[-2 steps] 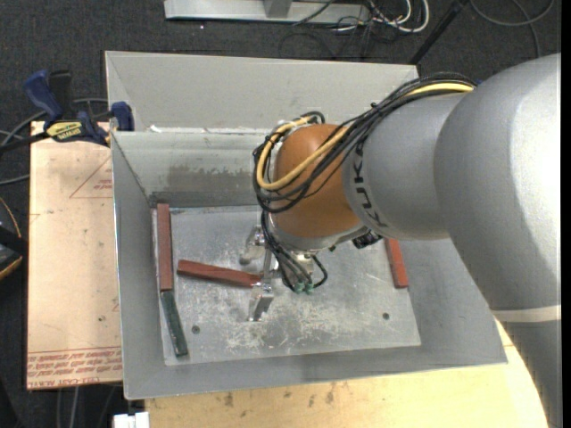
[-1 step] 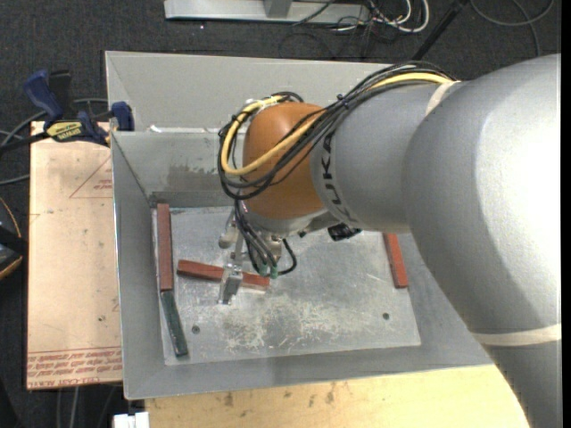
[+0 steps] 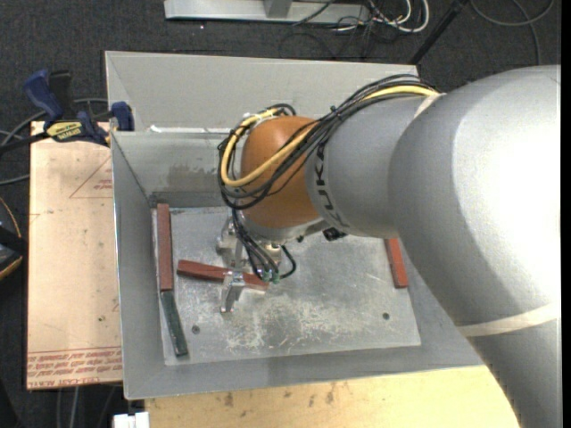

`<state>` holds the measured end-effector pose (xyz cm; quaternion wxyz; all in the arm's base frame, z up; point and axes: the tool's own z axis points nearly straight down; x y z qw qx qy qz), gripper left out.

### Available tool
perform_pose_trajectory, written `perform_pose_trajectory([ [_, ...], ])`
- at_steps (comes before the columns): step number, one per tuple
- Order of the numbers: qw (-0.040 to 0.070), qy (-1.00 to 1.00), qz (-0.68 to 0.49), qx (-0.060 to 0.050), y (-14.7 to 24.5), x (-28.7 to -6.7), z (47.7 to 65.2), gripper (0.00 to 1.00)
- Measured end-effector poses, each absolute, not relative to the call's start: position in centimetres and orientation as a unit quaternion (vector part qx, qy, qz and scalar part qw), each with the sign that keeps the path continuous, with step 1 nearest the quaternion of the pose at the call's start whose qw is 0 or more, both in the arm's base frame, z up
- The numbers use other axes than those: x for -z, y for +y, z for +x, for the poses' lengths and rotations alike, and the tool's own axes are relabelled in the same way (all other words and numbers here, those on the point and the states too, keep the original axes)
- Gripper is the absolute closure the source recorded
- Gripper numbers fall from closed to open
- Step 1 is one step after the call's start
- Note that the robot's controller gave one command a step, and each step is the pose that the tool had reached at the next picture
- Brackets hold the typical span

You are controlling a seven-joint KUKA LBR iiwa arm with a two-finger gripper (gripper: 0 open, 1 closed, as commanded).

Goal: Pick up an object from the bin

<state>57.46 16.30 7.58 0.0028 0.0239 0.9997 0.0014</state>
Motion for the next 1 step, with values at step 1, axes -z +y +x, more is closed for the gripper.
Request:
perform_pose_trajectory([
  [1, 0.009, 0.986, 0.165, -0.003, 17.78, -7.79, 57.04, 1.00],
])
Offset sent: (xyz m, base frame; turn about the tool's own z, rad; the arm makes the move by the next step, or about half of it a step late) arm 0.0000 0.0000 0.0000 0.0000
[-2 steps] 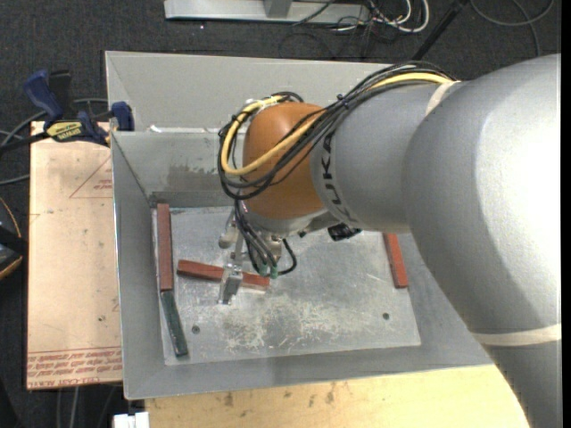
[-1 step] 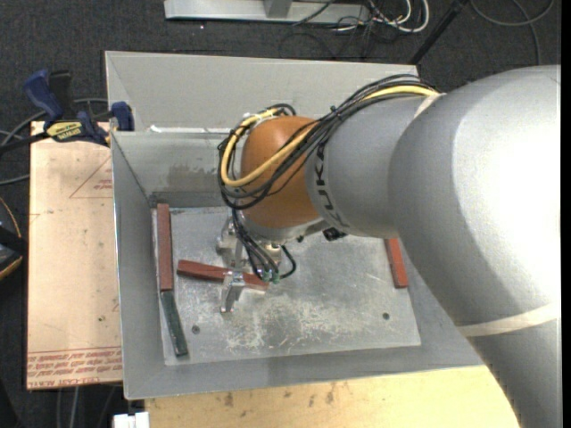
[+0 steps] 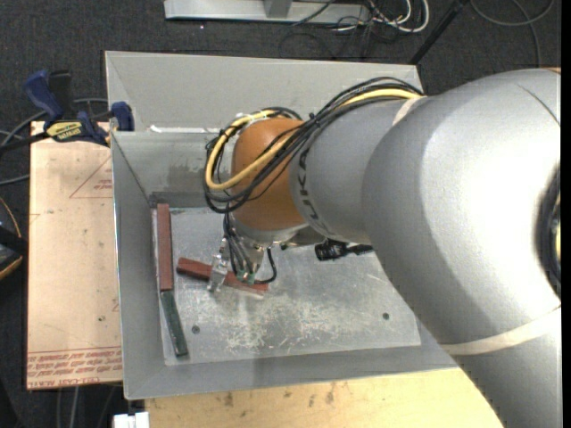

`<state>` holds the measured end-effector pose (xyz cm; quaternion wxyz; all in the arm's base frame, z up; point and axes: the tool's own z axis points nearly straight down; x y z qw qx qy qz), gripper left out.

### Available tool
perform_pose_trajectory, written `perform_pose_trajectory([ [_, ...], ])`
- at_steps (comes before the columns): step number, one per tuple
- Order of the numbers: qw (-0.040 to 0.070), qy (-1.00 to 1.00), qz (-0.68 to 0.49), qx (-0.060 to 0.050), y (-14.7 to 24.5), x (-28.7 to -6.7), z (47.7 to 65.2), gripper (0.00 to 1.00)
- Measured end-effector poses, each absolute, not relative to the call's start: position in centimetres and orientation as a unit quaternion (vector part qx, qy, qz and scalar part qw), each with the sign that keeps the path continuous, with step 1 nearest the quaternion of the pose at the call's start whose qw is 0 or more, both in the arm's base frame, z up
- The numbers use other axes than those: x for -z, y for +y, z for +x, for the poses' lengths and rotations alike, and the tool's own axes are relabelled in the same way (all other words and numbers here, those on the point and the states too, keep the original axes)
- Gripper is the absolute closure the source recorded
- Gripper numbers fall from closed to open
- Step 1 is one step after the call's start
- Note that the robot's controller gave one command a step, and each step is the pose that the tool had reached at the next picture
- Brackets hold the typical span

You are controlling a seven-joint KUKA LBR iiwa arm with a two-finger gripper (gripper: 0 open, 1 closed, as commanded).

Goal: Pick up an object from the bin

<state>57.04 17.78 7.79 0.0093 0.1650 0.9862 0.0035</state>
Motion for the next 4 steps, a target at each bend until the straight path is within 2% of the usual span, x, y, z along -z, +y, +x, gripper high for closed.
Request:
perform_pose_trajectory([
  [2, 0.008, 0.986, 0.165, -0.003, 17.8, -8.0, 57.0, 1.00],
  [4, 0.002, 0.986, 0.164, -0.001, 17.8, -9.4, 56.8, 1.00],
])
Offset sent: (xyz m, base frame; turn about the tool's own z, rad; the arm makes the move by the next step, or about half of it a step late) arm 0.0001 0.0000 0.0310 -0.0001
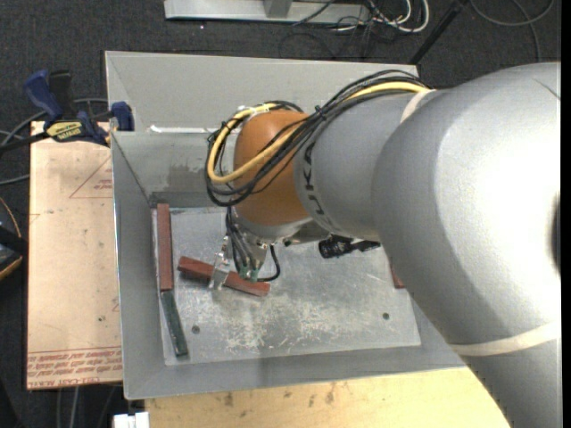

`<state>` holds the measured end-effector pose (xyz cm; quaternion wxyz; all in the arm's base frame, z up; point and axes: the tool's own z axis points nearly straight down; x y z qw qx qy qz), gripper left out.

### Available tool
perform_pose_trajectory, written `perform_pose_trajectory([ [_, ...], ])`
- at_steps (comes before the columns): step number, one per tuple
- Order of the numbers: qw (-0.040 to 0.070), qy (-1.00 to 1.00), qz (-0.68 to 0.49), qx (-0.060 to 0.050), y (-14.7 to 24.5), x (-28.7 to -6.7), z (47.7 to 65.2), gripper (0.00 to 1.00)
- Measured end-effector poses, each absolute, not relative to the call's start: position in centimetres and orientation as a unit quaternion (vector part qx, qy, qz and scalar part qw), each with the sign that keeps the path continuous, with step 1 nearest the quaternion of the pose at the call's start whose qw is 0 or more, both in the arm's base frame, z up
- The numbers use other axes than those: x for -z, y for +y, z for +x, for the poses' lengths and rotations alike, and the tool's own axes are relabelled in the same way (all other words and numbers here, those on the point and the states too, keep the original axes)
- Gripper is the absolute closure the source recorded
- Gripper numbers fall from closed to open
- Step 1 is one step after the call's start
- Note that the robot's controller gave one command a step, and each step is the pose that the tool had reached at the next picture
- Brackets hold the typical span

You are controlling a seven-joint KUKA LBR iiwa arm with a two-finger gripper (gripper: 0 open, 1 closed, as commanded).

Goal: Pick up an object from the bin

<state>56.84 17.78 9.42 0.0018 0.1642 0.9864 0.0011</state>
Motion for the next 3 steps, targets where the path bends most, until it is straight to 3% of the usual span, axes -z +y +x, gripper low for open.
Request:
perform_pose_trajectory([
  [3, 0.000, 0.987, 0.164, 0.000, 17.8, -11.7, 56.8, 1.00],
])
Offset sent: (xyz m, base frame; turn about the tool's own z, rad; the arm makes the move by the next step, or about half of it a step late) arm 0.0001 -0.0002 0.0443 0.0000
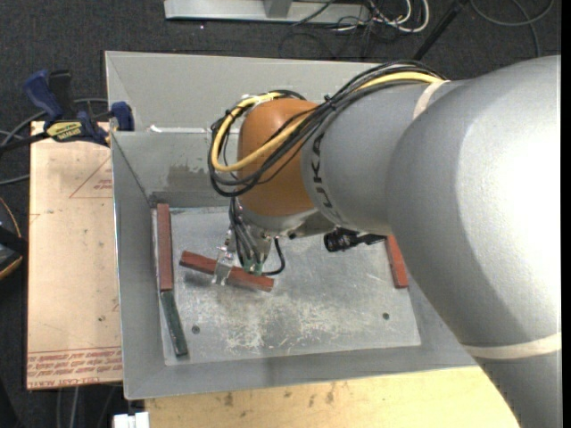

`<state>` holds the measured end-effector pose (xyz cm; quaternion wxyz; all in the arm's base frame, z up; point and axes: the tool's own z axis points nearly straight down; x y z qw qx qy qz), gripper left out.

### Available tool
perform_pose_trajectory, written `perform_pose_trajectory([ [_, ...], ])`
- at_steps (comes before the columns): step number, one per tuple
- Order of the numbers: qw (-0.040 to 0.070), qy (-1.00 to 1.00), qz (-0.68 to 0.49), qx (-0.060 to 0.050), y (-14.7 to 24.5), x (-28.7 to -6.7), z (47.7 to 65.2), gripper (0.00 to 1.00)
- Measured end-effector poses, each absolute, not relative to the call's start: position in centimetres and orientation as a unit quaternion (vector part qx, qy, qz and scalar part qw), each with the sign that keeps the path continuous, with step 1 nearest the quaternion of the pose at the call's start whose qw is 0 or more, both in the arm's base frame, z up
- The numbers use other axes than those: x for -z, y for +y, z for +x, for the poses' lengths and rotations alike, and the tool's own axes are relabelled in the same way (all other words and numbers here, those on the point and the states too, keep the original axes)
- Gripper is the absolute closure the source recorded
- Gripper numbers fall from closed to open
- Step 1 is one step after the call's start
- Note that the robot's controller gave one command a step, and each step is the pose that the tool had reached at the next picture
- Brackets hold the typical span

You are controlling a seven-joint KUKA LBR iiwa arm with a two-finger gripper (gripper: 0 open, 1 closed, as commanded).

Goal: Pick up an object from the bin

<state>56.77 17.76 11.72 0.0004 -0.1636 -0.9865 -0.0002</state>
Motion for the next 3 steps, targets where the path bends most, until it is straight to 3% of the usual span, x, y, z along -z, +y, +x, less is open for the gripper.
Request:
perform_pose_trajectory([
  [3, -0.001, -0.987, -0.163, 0.001, 17.8, -15.2, 56.8, 1.00],
])
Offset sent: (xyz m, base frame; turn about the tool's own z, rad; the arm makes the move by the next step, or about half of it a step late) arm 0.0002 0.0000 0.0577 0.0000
